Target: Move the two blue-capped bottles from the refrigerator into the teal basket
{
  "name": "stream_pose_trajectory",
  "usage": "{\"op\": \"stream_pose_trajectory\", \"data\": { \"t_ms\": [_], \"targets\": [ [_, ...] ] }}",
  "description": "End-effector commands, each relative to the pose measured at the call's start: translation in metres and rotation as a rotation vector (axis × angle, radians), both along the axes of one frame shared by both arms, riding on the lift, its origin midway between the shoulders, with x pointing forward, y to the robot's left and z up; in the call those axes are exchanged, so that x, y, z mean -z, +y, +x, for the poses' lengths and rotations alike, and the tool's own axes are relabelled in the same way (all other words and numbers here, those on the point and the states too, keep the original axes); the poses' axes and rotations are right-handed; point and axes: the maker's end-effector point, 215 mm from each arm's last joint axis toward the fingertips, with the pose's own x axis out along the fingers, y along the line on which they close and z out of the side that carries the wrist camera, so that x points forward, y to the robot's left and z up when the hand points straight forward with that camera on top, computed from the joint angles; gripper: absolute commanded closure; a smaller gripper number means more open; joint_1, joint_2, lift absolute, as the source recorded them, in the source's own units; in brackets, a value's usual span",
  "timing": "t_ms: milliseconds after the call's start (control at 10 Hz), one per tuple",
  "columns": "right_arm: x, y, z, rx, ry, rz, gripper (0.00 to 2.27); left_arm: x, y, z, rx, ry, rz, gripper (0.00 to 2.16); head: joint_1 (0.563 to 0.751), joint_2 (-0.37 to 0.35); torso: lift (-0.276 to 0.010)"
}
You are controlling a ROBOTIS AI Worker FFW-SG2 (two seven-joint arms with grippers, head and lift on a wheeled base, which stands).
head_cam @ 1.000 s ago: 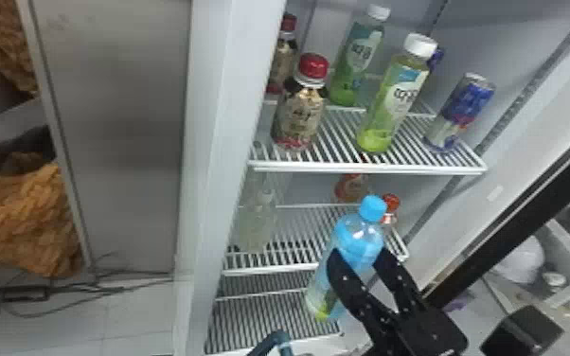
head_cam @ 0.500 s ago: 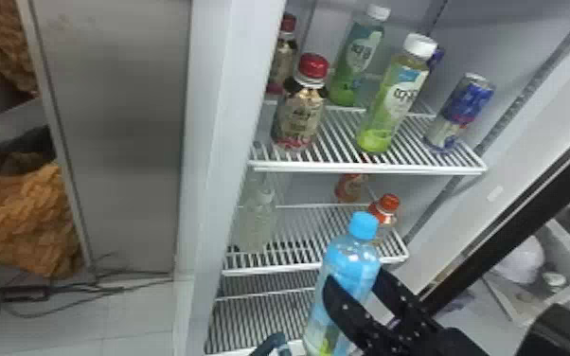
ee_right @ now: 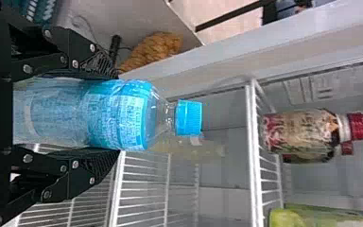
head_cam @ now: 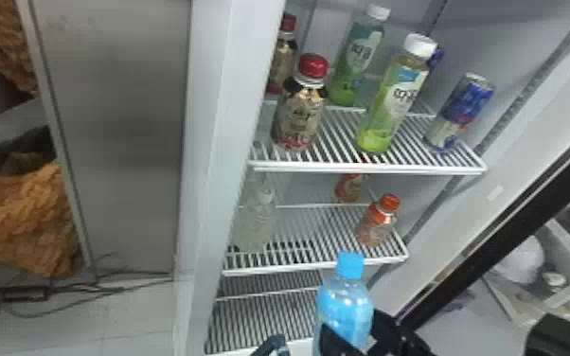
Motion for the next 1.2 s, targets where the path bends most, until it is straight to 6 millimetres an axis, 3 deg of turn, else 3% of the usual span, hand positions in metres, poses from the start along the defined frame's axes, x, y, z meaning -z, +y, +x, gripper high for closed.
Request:
{"op": "stream_pose_trajectory", "data": {
  "t_ms": [0, 400, 700, 900, 1100],
  "targets": [
    [0.008, 0.0, -0.014, -0.001, 0.066, -0.009, 0.67, 0.001, 0.0, 0.0, -0.001, 0.001, 0.001, 1.09, 0.695, -0.35, -0.152],
    [0.049, -0.004, -0.042, 0.007, 0.221, -0.007, 0.67, 0.001, 0.001, 0.0, -0.004, 0.003, 0.0, 1.09, 0.695, -0.35, -0.152],
    [0.073, -0.008, -0.034, -0.01, 0.232, 0.029, 0.47, 0.001, 0.001, 0.0, -0.006, 0.005, -0.001, 1.09, 0.695, -0.35, -0.152],
    [0.071, -0.011, -0.029, -0.01, 0.206, 0.033, 0.46, 0.001, 0.001, 0.0, -0.009, 0.009, -0.001, 1.09, 0.695, -0.35, -0.152],
    [0.048, -0.024, -0.004, 0.018, 0.071, 0.015, 0.46, 0.001, 0.001, 0.001, -0.011, 0.009, -0.001, 1.09, 0.695, -0.35, -0.152]
  ]
}}
